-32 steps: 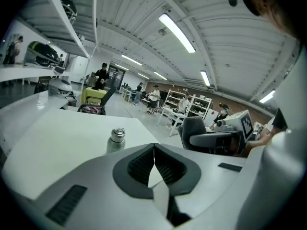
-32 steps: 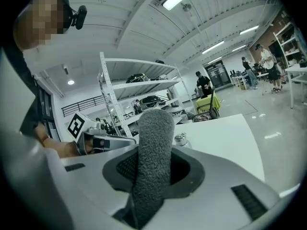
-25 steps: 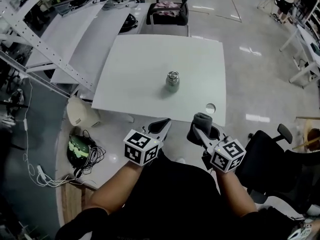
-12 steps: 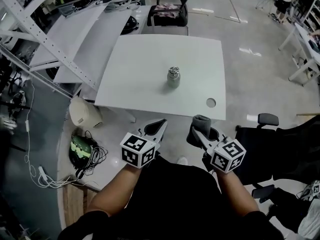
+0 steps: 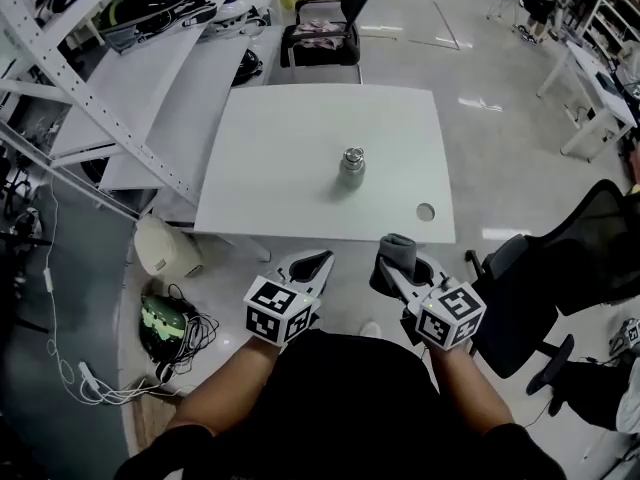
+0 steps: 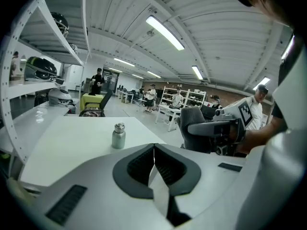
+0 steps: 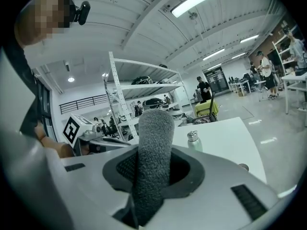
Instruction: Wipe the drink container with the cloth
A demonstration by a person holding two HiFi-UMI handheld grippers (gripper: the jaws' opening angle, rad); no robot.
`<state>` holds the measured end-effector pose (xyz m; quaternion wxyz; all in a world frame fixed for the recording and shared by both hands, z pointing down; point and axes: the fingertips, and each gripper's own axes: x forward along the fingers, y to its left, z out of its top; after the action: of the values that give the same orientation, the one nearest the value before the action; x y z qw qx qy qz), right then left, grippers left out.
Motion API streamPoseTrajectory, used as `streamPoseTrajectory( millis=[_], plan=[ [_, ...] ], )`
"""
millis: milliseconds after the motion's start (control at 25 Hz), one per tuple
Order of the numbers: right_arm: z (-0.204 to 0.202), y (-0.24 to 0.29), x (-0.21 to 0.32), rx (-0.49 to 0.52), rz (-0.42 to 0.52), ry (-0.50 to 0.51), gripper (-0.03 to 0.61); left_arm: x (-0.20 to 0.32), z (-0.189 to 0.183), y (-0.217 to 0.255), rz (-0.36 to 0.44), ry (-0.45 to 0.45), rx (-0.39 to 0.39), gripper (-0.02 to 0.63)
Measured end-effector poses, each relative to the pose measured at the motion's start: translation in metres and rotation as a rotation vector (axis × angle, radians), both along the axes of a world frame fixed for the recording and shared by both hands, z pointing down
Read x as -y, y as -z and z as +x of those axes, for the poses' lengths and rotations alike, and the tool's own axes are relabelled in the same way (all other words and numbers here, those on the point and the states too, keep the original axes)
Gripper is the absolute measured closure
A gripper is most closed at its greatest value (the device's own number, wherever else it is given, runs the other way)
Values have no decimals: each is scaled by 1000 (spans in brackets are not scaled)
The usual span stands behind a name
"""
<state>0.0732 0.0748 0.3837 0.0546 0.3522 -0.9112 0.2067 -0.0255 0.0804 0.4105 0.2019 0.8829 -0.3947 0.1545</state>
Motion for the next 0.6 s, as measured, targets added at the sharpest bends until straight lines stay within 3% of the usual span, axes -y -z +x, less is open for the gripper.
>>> streamPoseTrajectory(
  millis=[600],
  plan=[
    [-17,-2,-3,-33,8,-57,469,-1,-30,2,11,1,-22,597]
  ],
)
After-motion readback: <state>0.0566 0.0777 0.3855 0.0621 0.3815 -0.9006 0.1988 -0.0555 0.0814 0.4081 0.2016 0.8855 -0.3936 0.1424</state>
